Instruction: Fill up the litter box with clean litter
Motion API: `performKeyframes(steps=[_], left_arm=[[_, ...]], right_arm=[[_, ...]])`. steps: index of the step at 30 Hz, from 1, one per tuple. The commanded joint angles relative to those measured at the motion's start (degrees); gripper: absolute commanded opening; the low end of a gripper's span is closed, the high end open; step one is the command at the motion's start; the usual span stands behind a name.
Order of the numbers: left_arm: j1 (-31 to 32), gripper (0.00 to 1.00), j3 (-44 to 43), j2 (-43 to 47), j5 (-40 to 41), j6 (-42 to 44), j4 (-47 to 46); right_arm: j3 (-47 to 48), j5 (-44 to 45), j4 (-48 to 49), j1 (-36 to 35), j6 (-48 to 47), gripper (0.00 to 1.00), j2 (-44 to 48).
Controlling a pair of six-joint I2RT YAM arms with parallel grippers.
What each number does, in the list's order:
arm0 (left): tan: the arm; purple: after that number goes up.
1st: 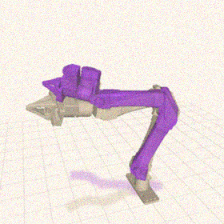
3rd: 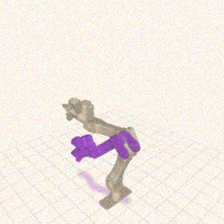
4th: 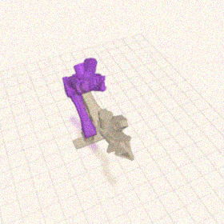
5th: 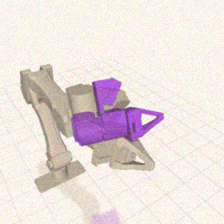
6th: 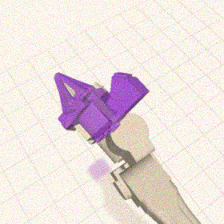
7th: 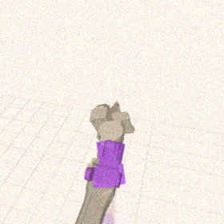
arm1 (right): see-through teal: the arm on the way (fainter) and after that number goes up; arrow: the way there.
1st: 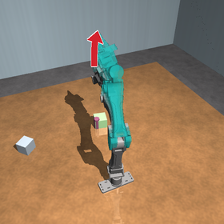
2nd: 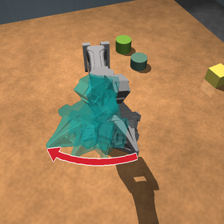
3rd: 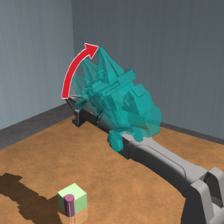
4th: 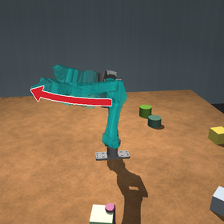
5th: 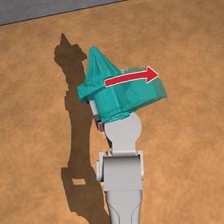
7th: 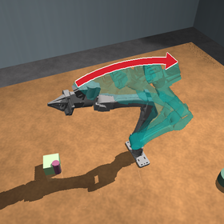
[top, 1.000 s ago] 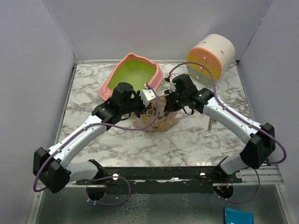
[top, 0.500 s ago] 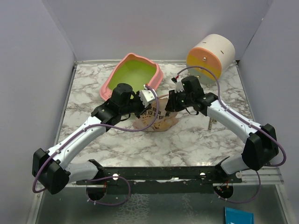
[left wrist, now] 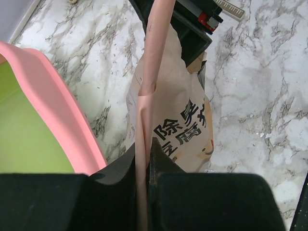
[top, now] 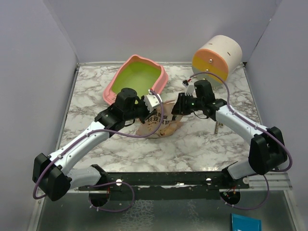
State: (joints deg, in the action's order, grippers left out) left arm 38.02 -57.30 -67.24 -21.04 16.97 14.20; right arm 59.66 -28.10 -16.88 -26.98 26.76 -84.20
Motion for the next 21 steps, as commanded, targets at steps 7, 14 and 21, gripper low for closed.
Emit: performKeyframes(steps=[7,14,21], left_arm=[[0.29,0.03,0.52,2.93,-0.55,-0.64,-0.56],[0.29,0.0,0.1,4.07,-0.03,-0.44,0.87],[0.3,0.0,-0.45,4.57,0.87,-0.31,1.91]], right_arm=[[-2.6,-14.72,9.83,4.32,12.82,0.01,2.93],[-2.61,-18.8,11.23,7.89,16.11,0.01,4.61],[-3.54,-23.93,11.62,12.3,18.41,0.01,6.42]])
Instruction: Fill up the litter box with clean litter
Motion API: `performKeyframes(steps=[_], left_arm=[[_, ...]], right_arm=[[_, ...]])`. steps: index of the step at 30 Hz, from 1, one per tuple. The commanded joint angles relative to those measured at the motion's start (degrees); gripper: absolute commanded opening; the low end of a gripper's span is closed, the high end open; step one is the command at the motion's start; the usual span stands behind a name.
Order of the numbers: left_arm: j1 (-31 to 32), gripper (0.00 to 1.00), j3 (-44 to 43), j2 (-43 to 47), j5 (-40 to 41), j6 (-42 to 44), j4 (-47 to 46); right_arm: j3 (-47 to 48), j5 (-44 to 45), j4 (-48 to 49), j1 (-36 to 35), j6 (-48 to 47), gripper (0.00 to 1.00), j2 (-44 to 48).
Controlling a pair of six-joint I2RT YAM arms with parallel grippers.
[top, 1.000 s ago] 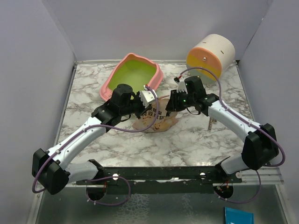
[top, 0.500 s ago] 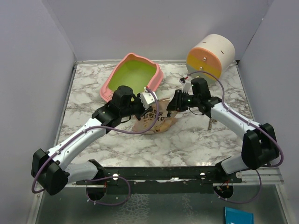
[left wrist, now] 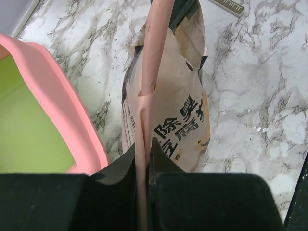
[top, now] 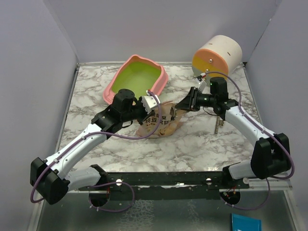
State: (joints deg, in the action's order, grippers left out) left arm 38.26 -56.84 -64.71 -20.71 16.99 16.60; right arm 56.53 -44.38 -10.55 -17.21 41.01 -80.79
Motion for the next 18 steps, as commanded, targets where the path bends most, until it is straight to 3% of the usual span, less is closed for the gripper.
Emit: performKeyframes(steps=[1,18], left_arm=[[0.06,0.0,-0.93,2.11,0.7,-0.36,-0.49],[0.06,0.0,-0.86,3.02,2.56,-1.15,-0.78]], right_arm=[[-0.52,-8.5,5.21,3.18,4.38,0.01,3.23],[-3.82,-16.35,3.99,11.54,7.01,0.01,7.99]])
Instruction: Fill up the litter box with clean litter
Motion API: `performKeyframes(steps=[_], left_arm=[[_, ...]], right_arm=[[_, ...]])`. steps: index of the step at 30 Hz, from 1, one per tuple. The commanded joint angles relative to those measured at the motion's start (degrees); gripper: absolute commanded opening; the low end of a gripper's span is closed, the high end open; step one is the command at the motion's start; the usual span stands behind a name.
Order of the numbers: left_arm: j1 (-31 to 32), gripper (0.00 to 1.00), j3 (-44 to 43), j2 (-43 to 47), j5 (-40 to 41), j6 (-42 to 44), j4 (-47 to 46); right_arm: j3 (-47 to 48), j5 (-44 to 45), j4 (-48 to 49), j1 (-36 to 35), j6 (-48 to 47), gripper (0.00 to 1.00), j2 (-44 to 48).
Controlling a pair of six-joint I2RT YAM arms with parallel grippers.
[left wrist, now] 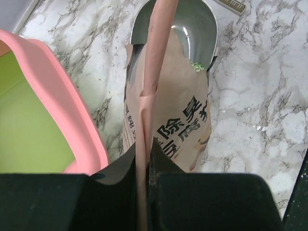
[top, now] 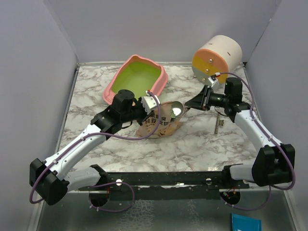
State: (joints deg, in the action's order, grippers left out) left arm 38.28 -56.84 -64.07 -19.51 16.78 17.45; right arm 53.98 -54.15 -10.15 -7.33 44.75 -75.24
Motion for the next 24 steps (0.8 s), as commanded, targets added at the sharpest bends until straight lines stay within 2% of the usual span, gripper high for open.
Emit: performKeyframes(steps=[1,12,18,24], left_arm=[[0.04,0.01,-0.8,2.55,1.44,-1.05,-1.82],[0.04,0.09,-0.06,4.06,1.32,-3.83,-3.89],[0.04,0.12,-0.28,4.79,1.11,-5.03,-5.29],[0.04,0.12,-0.85,4.42,0.41,-5.33,-5.42]], right_arm=[[-1.6,-6.92,3.75,2.13,3.36,0.01,2.72],[-6.66,-11.41,11.68,7.05,8.55,0.01,4.99],[-14.71,-14.8,27.44,7.87,17.29,0.01,3.66],[-16.4,-13.64,28.97,7.86,16.12,0.01,1.84]])
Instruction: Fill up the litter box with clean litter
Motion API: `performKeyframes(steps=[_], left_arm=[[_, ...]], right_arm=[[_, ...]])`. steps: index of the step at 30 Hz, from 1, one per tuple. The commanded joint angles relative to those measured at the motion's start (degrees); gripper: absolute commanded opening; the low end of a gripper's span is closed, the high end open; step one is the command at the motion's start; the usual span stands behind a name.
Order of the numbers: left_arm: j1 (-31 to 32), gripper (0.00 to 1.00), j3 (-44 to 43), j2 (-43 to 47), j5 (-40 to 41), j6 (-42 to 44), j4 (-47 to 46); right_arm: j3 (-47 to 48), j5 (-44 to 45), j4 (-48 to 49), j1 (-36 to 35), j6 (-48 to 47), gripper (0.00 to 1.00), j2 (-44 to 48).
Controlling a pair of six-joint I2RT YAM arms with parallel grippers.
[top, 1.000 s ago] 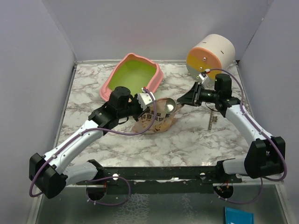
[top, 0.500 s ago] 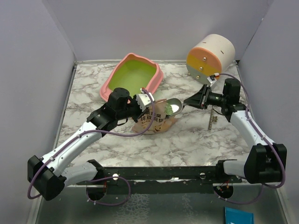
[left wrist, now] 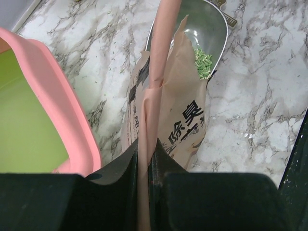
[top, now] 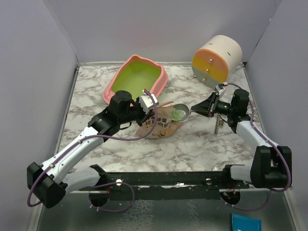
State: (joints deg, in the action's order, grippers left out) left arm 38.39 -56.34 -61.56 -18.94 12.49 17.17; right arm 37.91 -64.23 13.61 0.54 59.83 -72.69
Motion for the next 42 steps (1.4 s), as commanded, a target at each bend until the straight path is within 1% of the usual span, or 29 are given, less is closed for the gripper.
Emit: performKeyframes(steps=[1,3,7,14,20,24,26,32,42], left_arm=[[-0.07,0.12,-1.26,1.8,-0.24,-1.04,-5.28],[-0.07,0.12,-1.38,1.46,-0.67,-1.24,-5.44],[-0.07,0.11,-1.56,1.29,-0.47,-1.2,-5.19],[-0.07,0.1,-2.26,1.67,3.55,-0.83,-2.43],[-0.07,0.1,-2.02,1.44,6.83,-1.55,-1.71],[-0.07,0.1,-1.6,1.22,8.72,-1.85,-2.48],[-0.07,0.1,-1.52,1.05,10.13,-2.29,-2.98],[-0.07,0.1,-1.29,1.23,10.36,-2.37,-3.94],[-0.07,0.1,0.48,2.77,10.1,-3.97,-4.81]], right_arm=[[0.09,-3.27,4.52,-0.01,0.45,0.01,-0.91],[0.57,-2.09,3.33,0.0,0.26,0.01,-1.14],[0.69,-0.63,4.24,0.01,2.95,0.01,-0.69],[1.71,4.66,-0.51,1.23,4.17,0.01,3.52],[4.16,5.8,-6.34,4.12,2.68,0.01,5.95],[4.26,5.12,-7.47,6.28,2.81,0.01,7.02],[3.89,5.34,-7.58,6.89,2.83,0.01,7.54],[2.41,5.51,-6.95,8.25,3.79,0.01,8.19],[1.38,6.02,-1.95,10.14,8.36,0.01,8.88]])
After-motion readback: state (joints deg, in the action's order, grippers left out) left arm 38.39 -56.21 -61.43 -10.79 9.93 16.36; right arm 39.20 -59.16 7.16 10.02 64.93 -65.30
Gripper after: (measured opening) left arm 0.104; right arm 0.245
